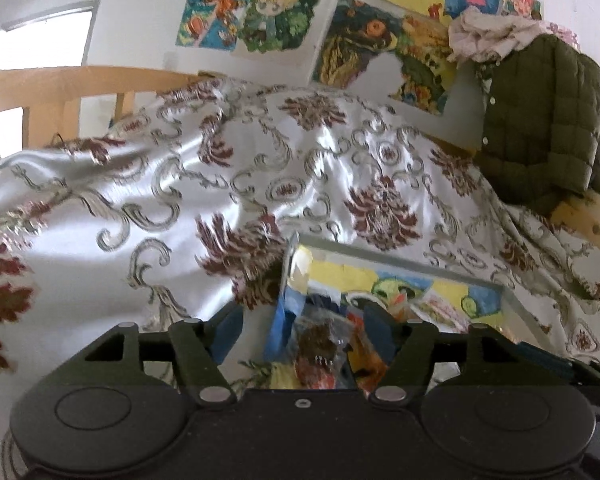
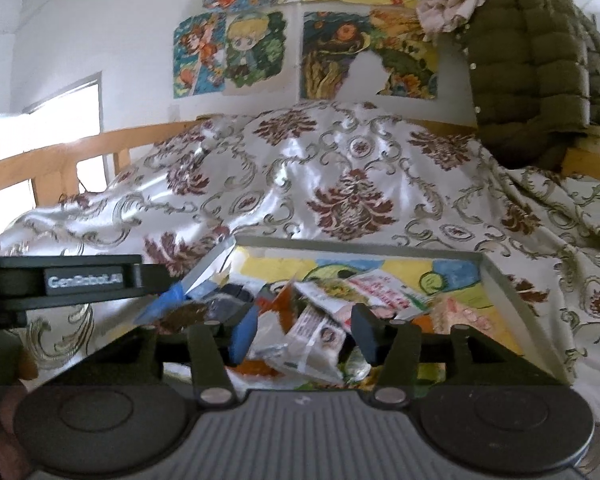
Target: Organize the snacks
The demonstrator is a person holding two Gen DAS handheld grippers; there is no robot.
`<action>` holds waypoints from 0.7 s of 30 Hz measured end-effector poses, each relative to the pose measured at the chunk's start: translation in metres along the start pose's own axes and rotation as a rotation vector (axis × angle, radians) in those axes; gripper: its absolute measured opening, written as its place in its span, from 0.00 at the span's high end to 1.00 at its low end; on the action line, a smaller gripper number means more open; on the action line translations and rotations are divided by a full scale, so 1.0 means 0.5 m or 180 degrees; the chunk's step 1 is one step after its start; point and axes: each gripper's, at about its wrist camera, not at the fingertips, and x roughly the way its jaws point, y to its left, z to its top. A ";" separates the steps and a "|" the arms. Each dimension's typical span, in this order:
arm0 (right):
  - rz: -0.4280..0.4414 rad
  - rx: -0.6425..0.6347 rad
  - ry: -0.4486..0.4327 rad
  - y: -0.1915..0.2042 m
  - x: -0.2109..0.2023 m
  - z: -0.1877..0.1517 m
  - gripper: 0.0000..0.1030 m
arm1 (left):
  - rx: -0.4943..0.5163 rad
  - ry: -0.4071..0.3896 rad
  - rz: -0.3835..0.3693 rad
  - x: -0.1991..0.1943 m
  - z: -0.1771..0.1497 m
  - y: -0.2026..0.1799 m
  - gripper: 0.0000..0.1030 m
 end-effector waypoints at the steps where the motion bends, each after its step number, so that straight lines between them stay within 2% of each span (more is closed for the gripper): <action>1: -0.0014 0.0023 -0.0017 -0.004 -0.005 0.003 0.40 | 0.0005 -0.0038 0.0013 -0.006 0.004 -0.001 0.29; 4: -0.0048 0.0099 -0.0071 -0.016 -0.019 0.012 0.37 | 0.0042 -0.0138 0.0040 -0.021 0.012 -0.006 0.25; 6: -0.0063 0.0151 -0.0110 -0.025 -0.030 0.019 0.33 | 0.0064 -0.0205 0.0063 -0.032 0.017 -0.010 0.20; 7: -0.0071 0.0170 -0.0132 -0.028 -0.036 0.021 0.31 | 0.0066 -0.0243 0.0083 -0.039 0.018 -0.012 0.14; 11: -0.0109 0.0212 -0.0221 -0.038 -0.058 0.034 0.25 | 0.0071 -0.0371 0.0123 -0.063 0.024 -0.019 0.05; 14: -0.0151 0.0225 -0.0303 -0.044 -0.076 0.042 0.20 | 0.0063 -0.0443 0.0170 -0.080 0.027 -0.022 0.01; 21: -0.0217 0.0369 -0.0475 -0.068 -0.125 0.046 0.07 | 0.0011 -0.0606 0.0181 -0.126 0.025 -0.021 0.01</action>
